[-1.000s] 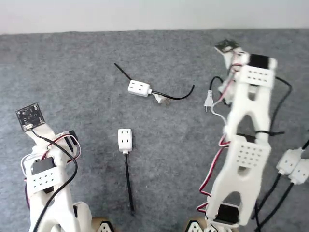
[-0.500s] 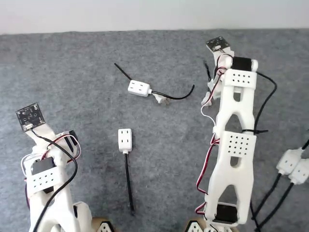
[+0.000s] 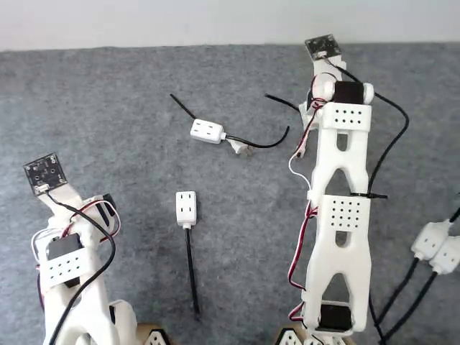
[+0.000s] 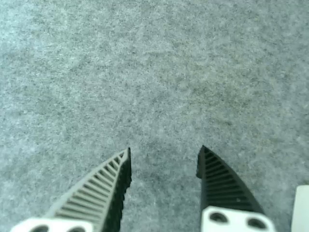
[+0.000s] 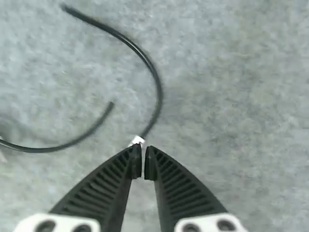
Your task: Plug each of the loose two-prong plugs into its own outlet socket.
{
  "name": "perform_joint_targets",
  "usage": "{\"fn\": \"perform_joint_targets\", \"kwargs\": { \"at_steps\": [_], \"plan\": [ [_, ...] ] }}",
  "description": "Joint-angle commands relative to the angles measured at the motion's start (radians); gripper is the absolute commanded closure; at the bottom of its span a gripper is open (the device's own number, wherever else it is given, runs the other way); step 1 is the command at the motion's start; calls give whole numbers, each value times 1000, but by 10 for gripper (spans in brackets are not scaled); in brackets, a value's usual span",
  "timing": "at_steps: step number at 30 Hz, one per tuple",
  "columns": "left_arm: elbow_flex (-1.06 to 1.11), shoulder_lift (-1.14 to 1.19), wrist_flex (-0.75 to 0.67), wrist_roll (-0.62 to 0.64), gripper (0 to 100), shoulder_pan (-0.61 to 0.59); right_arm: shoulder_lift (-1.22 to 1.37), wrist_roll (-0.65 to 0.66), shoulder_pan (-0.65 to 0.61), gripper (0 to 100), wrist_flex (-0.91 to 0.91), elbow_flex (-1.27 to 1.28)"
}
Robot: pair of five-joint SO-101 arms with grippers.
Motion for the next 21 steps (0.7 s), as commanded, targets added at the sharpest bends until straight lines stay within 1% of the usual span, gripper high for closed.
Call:
{"fn": "perform_joint_targets", "kwargs": {
  "at_steps": [1, 3, 8, 12, 21],
  "plan": [
    [-10, -14, -23, -8, 790, 0, -18, -14, -64, 991, -15, -26],
    [-10, -14, -23, -8, 790, 0, -18, -11, -85, 989, -42, 15],
    [-10, -14, -23, -8, 790, 0, -18, -6, -81, 989, -153, 160],
    [-10, -14, -23, -8, 790, 0, -18, -6, -50, 989, -156, 206],
    [-10, -14, -23, -8, 790, 0, 16, -6, 54, 989, -128, 199]
  ]
}}
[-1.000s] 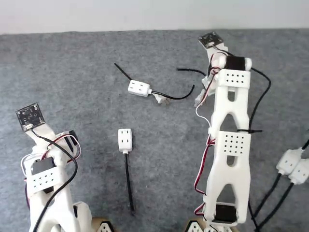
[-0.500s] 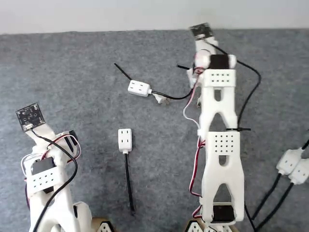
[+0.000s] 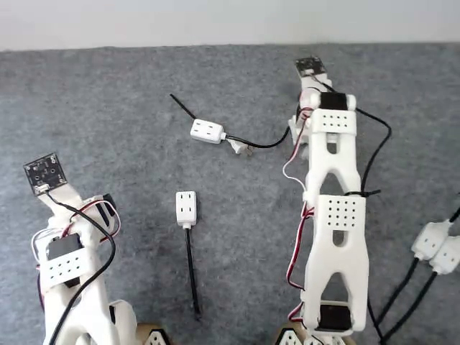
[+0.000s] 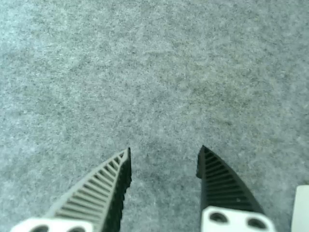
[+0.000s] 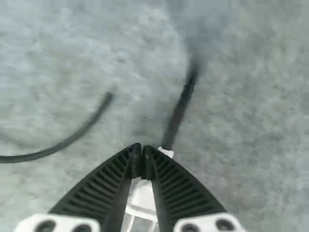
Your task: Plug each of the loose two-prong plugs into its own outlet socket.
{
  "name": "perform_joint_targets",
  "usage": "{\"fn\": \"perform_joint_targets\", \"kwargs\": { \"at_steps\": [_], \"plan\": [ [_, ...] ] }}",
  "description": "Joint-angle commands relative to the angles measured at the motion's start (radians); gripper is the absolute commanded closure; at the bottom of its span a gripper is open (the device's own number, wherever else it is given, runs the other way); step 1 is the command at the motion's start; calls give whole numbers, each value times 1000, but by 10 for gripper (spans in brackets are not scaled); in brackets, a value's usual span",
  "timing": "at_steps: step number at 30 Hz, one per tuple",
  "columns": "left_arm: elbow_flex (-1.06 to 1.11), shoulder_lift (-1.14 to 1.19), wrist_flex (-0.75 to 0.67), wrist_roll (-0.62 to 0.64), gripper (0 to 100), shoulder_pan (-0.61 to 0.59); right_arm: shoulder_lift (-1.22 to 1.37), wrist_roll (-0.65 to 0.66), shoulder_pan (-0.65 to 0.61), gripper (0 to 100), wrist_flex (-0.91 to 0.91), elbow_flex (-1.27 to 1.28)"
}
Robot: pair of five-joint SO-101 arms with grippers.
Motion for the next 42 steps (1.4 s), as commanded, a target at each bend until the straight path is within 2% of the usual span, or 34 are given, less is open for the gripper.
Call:
{"fn": "perform_joint_targets", "kwargs": {
  "at_steps": [1, 9, 18, 23, 30, 35, 38, 42],
  "plan": [
    [-10, -14, -23, -8, 790, 0, -28, -2, 35, 989, 21, -17],
    [-10, -14, -23, -8, 790, -2, -41, -2, 33, 989, 35, -26],
    [-10, -14, -23, -8, 790, -2, -31, -2, -16, 980, 56, -167],
    [-10, -14, -23, -8, 790, -2, -31, -2, -5, 897, 58, -178],
    [-10, -14, -25, -8, 790, -2, -41, -12, 91, 992, 58, -186],
    [-10, -14, -25, -8, 790, -2, -30, -86, 183, 991, 59, -216],
    [-10, -14, -26, -8, 790, -2, -27, -69, 188, 991, 76, -189],
    [-10, -14, -26, -8, 790, -2, 1, -44, 130, 991, 133, -167]
  ]
}}
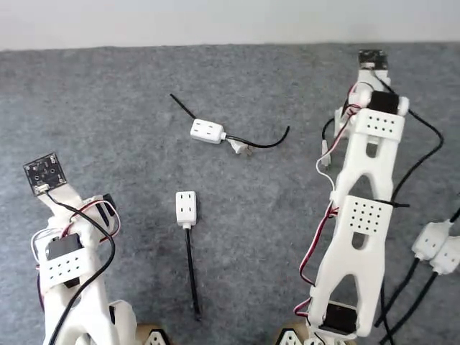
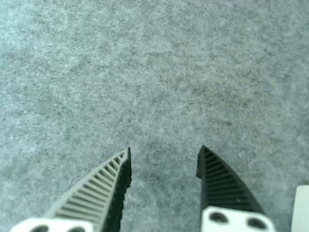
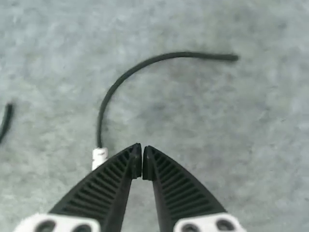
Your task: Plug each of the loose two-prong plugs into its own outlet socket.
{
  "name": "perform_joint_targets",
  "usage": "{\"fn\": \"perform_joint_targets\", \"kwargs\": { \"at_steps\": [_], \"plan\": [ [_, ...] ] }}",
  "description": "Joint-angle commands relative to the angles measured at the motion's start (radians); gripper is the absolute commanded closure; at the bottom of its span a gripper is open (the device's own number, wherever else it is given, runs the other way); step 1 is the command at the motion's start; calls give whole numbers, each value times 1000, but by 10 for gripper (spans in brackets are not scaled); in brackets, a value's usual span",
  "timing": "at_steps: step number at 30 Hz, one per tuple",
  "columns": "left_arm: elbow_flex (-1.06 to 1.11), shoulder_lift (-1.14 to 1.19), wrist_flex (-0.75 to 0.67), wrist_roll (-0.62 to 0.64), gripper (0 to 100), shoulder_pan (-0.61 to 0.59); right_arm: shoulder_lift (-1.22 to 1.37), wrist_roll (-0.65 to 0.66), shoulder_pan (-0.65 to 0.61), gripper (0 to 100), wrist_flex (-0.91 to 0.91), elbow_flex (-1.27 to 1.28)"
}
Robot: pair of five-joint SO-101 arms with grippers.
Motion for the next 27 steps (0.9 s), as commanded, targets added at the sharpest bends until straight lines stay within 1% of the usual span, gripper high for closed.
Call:
{"fn": "perform_joint_targets", "kwargs": {
  "at_steps": [1, 8, 15, 20, 27],
  "plan": [
    [-10, -14, -26, -8, 790, -2, 10, 20, -48, 991, 50, -15],
    [-10, -14, -26, -8, 790, -2, 28, 21, -87, 991, 59, -15],
    [-10, -14, -28, -8, 790, -2, 28, 49, -119, 991, 71, -15],
    [-10, -14, -28, -8, 790, -2, 33, 94, -157, 990, 73, -8],
    [-10, -14, -28, -8, 790, -2, 33, 97, -156, 990, 70, -8]
  ]
}}
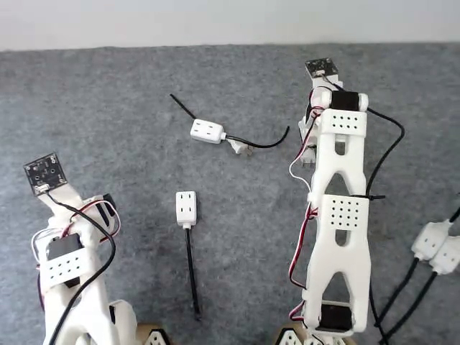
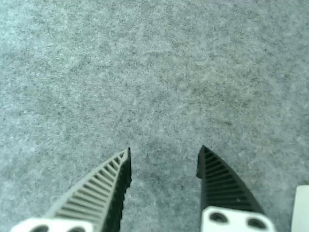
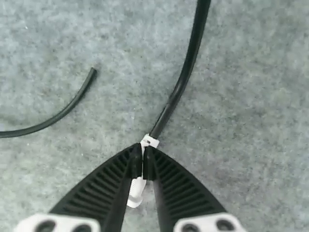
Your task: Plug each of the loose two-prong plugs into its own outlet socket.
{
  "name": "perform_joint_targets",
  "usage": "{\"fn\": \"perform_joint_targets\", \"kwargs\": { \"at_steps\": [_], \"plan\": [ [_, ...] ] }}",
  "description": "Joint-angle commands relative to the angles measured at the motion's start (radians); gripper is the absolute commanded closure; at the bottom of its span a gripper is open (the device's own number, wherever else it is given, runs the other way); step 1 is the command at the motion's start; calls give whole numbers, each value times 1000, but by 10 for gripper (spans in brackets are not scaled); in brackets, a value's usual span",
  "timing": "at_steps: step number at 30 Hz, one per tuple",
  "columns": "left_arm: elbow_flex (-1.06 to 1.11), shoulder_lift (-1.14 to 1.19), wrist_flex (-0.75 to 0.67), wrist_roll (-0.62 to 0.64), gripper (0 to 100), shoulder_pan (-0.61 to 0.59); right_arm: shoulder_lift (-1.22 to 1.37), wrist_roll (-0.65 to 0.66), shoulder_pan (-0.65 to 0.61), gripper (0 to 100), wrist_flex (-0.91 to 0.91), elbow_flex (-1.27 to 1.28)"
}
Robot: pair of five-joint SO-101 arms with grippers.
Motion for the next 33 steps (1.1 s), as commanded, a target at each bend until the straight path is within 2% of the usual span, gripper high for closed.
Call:
{"fn": "perform_joint_targets", "kwargs": {
  "at_steps": [1, 7, 12, 22, 27, 33],
  "plan": [
    [-10, -14, -28, -8, 790, -2, -13, 12, -7, 990, 8, -6],
    [-10, -14, -28, -8, 790, -2, -13, 12, -7, 983, 47, -6],
    [-10, -14, -28, -8, 790, -2, -13, 9, -13, 924, 79, -12],
    [-10, -14, -28, -8, 790, -2, -15, 3, -13, 921, 71, -14],
    [-10, -14, -28, -8, 790, -2, -18, -89, -19, 921, 77, -71],
    [-10, -14, -28, -8, 790, -2, -13, -100, -19, 922, 82, -104]
  ]
}}
